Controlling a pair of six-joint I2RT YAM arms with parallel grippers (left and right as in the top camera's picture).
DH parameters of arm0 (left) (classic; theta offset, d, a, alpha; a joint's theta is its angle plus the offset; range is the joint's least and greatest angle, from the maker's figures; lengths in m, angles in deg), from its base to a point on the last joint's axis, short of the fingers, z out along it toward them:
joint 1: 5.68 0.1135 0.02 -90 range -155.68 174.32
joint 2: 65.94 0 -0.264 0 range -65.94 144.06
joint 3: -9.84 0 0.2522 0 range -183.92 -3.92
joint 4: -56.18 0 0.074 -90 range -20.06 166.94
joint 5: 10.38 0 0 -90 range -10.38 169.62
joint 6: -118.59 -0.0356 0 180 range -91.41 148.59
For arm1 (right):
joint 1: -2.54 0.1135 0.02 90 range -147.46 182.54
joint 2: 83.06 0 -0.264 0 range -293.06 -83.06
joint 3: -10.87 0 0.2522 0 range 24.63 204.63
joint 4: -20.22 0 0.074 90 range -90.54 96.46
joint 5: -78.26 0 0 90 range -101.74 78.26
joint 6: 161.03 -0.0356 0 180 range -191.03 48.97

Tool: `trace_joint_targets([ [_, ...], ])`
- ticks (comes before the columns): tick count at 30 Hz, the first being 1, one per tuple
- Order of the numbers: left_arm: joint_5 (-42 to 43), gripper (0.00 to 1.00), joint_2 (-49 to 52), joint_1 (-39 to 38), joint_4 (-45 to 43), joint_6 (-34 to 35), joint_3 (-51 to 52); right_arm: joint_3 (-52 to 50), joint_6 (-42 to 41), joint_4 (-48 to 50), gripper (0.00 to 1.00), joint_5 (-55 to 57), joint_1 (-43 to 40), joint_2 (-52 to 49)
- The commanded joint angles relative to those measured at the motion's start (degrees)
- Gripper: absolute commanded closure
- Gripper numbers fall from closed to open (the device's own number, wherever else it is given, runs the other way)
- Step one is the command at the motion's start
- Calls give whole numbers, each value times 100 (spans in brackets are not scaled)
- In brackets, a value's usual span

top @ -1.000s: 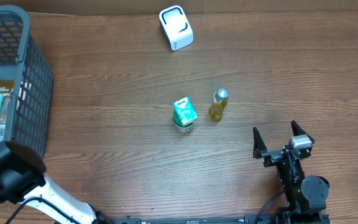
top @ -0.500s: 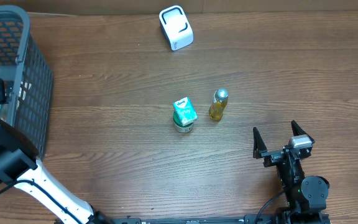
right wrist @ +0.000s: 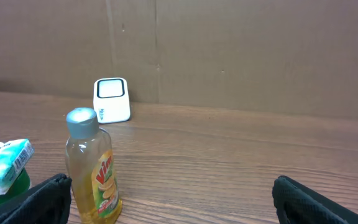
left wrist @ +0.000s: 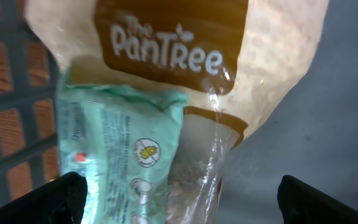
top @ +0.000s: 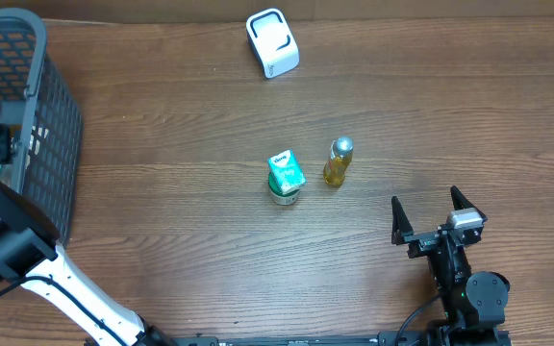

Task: Scan the item barcode
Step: 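Grasp the brown-and-white PanTree snack bag in the basket with the left gripper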

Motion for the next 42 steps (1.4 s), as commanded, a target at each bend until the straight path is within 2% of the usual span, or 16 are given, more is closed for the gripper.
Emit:
trace_joint_targets([
  [1,-378,0,55,33,-164,-133,245,-61,-13,20,0,11,-11,42],
  [12,-560,2,55,35,-868,-133,1139,-61,-13,20,0,11,-11,42],
  [14,-560,15,55,31,-920,-129,1231,-61,-13,20,0,11,-11,42],
  [16,-557,35,55,20,-942,-85,1250,-61,-13,20,0,11,-11,42],
  [19,-557,52,50,7,-931,-76,1241,-61,-13,20,0,11,-11,42],
  [24,-560,63,-177,-94,-887,210,964,-61,-13,20,0,11,-11,42],
  [25,-555,69,-319,-133,-861,396,750,-61,-13,20,0,13,-11,42],
  [26,-560,71,-415,-157,-848,501,614,-61,-13,20,0,11,-11,42],
  [38,-553,72,-2006,-476,-1049,1161,-647,-61,-13,20,0,11,-11,42],
  [42,-531,68,-2704,-632,-1161,1510,-776,-61,-13,20,0,11,-11,42],
])
